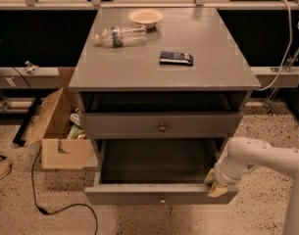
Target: Open middle drawer
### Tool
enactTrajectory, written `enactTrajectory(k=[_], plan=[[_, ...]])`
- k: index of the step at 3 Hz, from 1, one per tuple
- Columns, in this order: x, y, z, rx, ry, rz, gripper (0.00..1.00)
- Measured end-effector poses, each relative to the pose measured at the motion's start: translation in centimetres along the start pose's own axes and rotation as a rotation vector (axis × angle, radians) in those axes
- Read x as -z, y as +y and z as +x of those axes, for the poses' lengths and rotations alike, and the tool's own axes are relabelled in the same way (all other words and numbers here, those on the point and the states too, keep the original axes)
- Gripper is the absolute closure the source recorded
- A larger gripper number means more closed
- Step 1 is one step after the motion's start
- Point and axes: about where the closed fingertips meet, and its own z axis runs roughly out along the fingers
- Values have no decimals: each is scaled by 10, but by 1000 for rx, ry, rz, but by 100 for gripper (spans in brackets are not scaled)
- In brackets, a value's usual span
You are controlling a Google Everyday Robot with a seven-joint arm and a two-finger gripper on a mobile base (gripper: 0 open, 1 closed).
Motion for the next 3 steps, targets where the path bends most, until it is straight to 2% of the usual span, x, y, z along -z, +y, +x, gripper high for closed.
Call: enactTrajectory(k=[1, 3], plan=[[1, 6, 2, -23, -10, 6, 77], [1, 6, 2, -23, -10, 6, 30]])
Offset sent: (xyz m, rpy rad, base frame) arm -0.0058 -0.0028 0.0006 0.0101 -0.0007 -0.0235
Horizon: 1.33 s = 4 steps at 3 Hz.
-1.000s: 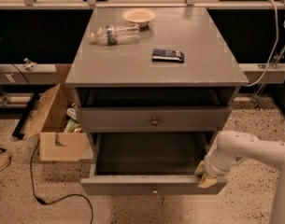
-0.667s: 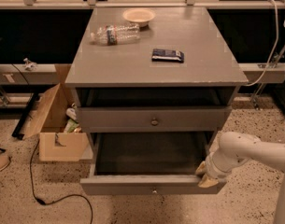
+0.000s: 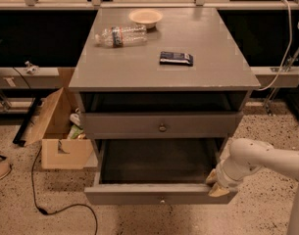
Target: Open middle drawer
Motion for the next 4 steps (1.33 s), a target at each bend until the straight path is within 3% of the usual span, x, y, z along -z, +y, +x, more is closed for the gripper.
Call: enactTrajectory(k=[1, 2, 3, 4], plan=[[0, 0, 0, 0, 0, 0, 7], [0, 0, 0, 0, 0, 0, 0], [13, 2, 6, 10, -25, 13, 0], [45, 10, 19, 24, -45, 43, 0]])
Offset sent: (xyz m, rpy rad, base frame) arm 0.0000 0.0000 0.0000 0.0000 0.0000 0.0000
